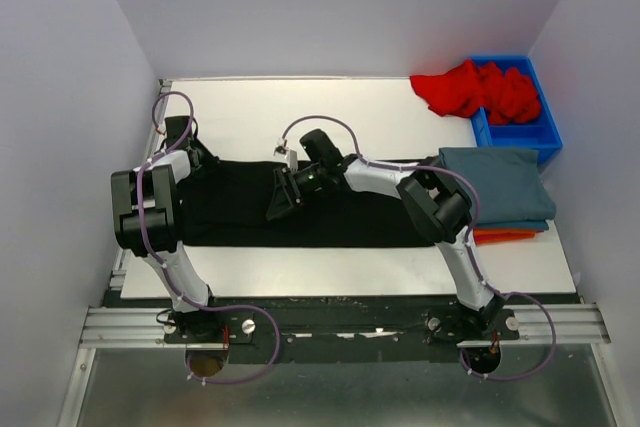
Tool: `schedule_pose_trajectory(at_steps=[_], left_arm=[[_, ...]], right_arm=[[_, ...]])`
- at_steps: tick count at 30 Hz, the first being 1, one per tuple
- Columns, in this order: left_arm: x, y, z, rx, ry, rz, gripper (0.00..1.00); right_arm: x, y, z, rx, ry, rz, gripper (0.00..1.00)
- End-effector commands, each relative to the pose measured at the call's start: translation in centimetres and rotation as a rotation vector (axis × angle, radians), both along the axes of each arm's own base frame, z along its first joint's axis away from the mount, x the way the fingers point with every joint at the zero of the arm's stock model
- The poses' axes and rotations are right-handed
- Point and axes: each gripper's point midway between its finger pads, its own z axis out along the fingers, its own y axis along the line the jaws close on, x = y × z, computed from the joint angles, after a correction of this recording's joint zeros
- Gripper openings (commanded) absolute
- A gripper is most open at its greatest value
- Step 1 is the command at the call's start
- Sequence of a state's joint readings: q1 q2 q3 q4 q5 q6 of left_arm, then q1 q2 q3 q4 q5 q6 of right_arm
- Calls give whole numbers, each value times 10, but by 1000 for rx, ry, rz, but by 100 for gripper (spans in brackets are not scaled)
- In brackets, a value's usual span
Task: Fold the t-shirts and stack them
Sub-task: Fold the other side of the tshirt into a rectangle
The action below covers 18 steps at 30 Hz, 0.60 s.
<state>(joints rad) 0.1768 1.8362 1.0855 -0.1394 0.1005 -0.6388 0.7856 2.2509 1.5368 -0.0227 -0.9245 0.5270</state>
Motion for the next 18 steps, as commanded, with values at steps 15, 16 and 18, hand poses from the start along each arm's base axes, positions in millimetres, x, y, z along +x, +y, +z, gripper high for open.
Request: schedule_pose_trajectory(at_steps=[15,16,18], left_arm=[[-36,1,30,18,-43,58,28],[-41,1,27,17,-47,67,28],[-45,1,22,17,-45,76,28]], right_arm=[[60,93,14,106,-78,-186,69],[61,96,9,97,-79,-197,70],[65,102,5,81,-79,-219,70]])
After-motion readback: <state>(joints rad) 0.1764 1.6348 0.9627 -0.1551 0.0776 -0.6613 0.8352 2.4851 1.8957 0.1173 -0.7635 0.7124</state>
